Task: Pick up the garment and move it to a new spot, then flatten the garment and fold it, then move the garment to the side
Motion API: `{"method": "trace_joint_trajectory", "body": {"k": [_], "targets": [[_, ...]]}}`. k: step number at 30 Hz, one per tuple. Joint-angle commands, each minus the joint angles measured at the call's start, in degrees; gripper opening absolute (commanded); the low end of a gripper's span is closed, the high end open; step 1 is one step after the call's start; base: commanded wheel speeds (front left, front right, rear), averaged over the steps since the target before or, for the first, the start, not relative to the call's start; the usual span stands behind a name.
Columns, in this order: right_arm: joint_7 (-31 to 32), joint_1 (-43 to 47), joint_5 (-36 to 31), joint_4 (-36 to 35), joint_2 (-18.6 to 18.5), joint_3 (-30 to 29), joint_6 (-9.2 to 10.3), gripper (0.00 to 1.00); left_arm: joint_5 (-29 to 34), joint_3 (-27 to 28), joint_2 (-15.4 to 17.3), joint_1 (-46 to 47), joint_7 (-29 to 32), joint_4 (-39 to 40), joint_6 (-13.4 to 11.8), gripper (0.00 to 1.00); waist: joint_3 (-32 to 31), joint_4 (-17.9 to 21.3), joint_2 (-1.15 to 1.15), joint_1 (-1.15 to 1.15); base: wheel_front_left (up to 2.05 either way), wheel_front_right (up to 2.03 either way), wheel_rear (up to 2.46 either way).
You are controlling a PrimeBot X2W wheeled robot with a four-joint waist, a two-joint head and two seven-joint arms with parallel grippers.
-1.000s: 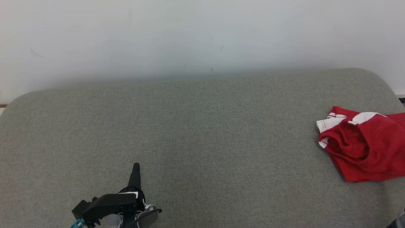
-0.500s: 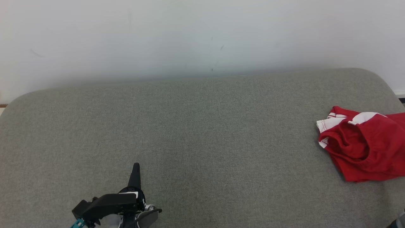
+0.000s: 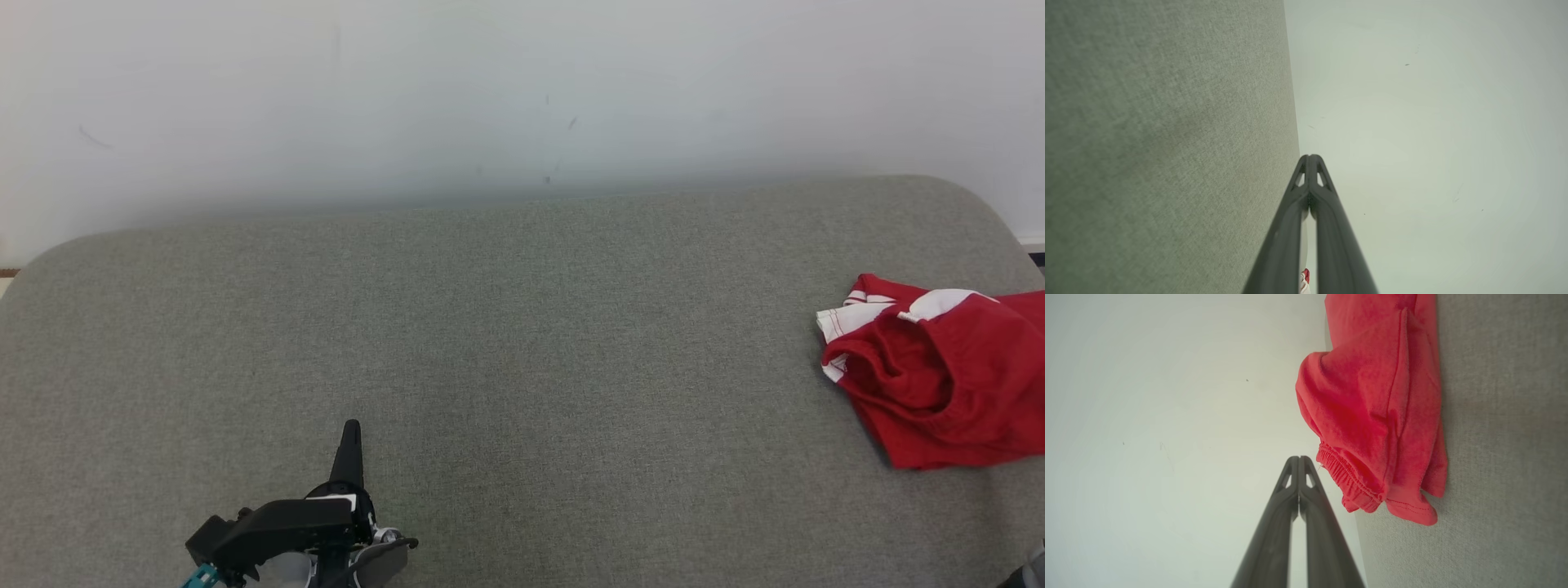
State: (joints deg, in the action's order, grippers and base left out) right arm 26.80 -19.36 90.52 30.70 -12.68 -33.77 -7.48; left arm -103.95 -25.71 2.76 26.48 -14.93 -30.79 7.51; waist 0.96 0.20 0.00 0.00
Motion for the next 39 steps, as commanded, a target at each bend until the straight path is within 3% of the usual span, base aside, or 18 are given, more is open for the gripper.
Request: {"method": "trace_joint_trajectory", "body": {"k": [1,39], "targets": [[0.4,-0.2,-0.2,0.1,0.2,0.0,-0.02,0.00,-0.3,0.0,0.1,0.4,-0.2,-0.1,0.2,0.00,0.0,0.0,0.00,0.00,0.00,0.00,0.00],[0.4,-0.3,-0.6,0.1,0.3,-0.4,-0.02,0.00,-0.3,0.0,0.1,0.4,-0.2,-0.1,0.2,0.00,0.0,0.0,0.00,0.00,0.00,0.00,0.00]]}}
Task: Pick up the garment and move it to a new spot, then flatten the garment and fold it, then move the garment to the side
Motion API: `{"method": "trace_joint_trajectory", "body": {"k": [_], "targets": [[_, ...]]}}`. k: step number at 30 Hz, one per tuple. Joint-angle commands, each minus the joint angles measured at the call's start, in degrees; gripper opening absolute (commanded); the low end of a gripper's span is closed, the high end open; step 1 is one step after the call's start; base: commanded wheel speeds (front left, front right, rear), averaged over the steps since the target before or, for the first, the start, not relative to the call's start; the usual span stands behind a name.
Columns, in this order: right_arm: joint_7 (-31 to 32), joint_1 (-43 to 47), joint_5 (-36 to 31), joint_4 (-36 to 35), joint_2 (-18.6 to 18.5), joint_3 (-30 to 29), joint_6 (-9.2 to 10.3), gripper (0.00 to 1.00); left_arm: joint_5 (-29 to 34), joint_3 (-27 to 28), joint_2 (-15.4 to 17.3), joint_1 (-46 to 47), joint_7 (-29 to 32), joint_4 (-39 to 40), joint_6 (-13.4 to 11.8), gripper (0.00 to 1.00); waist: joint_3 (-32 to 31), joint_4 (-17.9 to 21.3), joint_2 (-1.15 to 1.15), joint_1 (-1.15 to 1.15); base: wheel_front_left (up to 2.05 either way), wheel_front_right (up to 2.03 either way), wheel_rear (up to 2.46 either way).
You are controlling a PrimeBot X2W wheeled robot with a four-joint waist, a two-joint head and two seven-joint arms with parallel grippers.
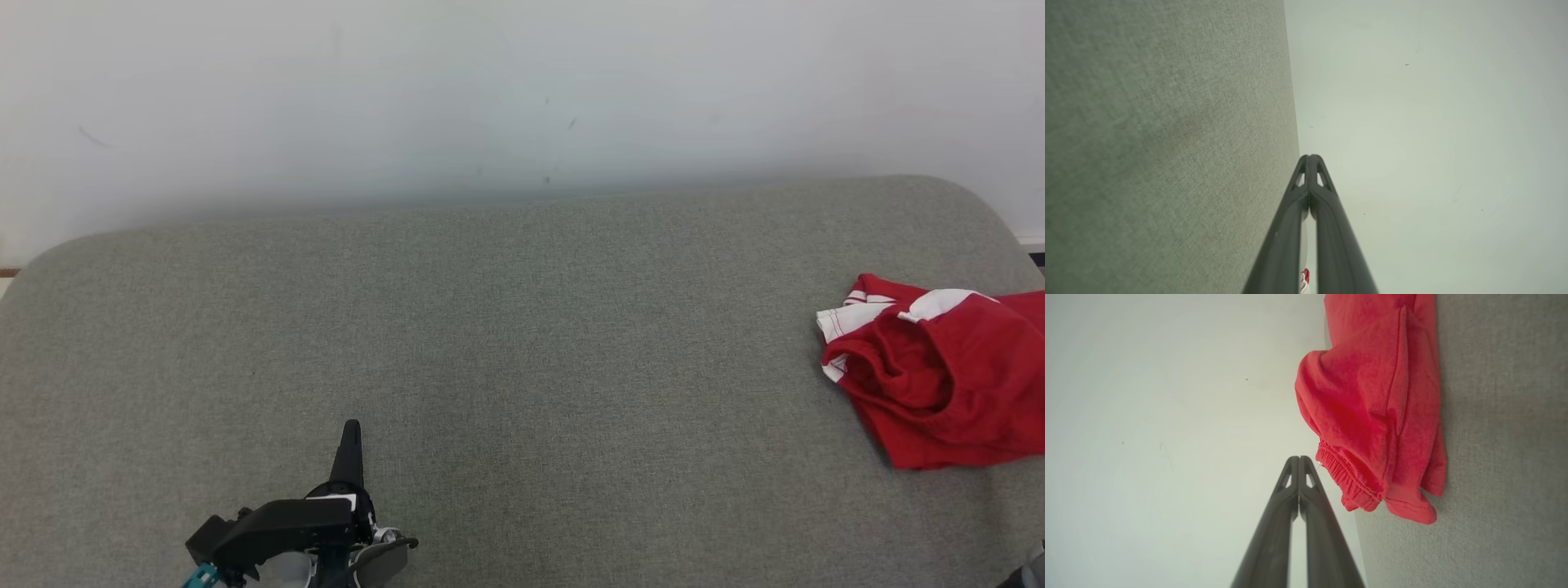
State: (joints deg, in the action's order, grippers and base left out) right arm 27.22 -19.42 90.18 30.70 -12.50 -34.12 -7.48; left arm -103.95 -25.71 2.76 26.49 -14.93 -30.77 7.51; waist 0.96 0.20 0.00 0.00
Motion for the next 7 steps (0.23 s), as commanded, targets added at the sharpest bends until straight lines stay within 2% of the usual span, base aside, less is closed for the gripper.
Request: {"method": "trace_joint_trajectory", "body": {"k": [1,7], "targets": [[0.0,-0.3,-0.3,0.1,0.1,-0.1,-0.02,0.00,-0.3,0.0,0.1,0.3,-0.2,-0.1,0.2,0.00,0.0,0.0,0.00,0.00,0.00,0.00,0.00],[0.1,-0.3,-0.2,0.1,0.2,-0.1,-0.02,0.00,-0.3,0.0,0.1,0.3,-0.2,-0.1,0.2,0.00,0.0,0.0,0.00,0.00,0.00,0.00,0.00]]}}
